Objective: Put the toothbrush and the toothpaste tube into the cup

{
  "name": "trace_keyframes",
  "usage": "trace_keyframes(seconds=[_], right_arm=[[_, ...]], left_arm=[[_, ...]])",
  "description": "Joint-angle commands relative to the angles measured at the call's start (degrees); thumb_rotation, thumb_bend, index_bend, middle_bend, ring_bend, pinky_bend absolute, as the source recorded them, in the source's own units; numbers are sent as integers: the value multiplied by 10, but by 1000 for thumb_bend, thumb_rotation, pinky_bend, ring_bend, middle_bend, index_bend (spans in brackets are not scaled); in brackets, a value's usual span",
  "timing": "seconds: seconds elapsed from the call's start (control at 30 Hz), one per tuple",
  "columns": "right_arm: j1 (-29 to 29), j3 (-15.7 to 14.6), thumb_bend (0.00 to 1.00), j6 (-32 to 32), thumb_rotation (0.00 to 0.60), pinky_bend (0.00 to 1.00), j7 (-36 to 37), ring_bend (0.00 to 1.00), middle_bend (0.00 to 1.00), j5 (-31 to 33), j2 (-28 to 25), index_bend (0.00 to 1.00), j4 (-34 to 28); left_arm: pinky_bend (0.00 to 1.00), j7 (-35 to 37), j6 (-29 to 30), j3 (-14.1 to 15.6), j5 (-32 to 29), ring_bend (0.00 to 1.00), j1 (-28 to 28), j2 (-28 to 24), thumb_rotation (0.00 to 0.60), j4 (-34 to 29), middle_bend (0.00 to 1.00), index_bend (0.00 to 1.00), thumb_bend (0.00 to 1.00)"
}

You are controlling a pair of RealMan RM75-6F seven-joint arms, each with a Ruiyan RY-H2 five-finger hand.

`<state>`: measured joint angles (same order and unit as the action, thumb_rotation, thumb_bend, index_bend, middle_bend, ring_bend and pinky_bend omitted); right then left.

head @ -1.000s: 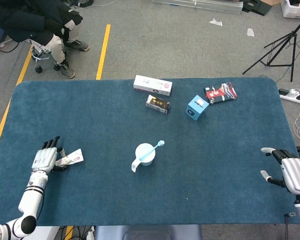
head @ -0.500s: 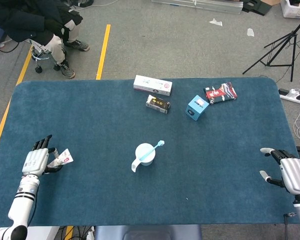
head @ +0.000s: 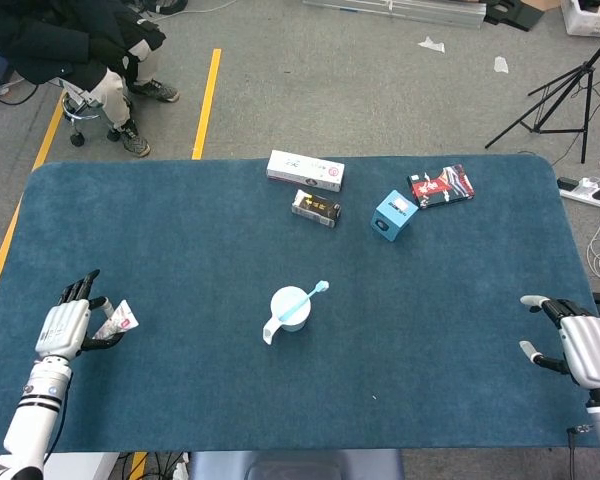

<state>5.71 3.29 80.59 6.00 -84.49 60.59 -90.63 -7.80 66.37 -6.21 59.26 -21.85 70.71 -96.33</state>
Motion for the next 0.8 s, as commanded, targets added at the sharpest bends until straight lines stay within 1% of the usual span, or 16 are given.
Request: trace_keyframes(seconds=[0.03,0.23,0.43,0.67,0.8], right_arm=[[0,0,158,1,600,473,1,336,415,-1,0,333,0],[-2,0,157,6,600,473,6,336,415,-4,-1,333,0],[-4,0,158,10,600,473,12,336,415,-7,-3,333,0],[-4,-1,158,11,600,473,16,336,415,-8,-4,333,1],[-5,0,157,13,600,473,18,336,415,-9,-5,333,1]], left_arm=[[0,12,5,-6,15,0,4,-21,600,-40,0,578,395],[0,18,9,-24,34,0,-3,-53,600,-117,0,581,396],[0,17,-4,-39,33,0,-17,-75,600,-178,4,592,396],[0,-14,-17,-48,34,0,-44,-79,600,-227,6,594,395],[0,-34,-21,-60,25,0,-66,-70,600,-253,9,594,396]])
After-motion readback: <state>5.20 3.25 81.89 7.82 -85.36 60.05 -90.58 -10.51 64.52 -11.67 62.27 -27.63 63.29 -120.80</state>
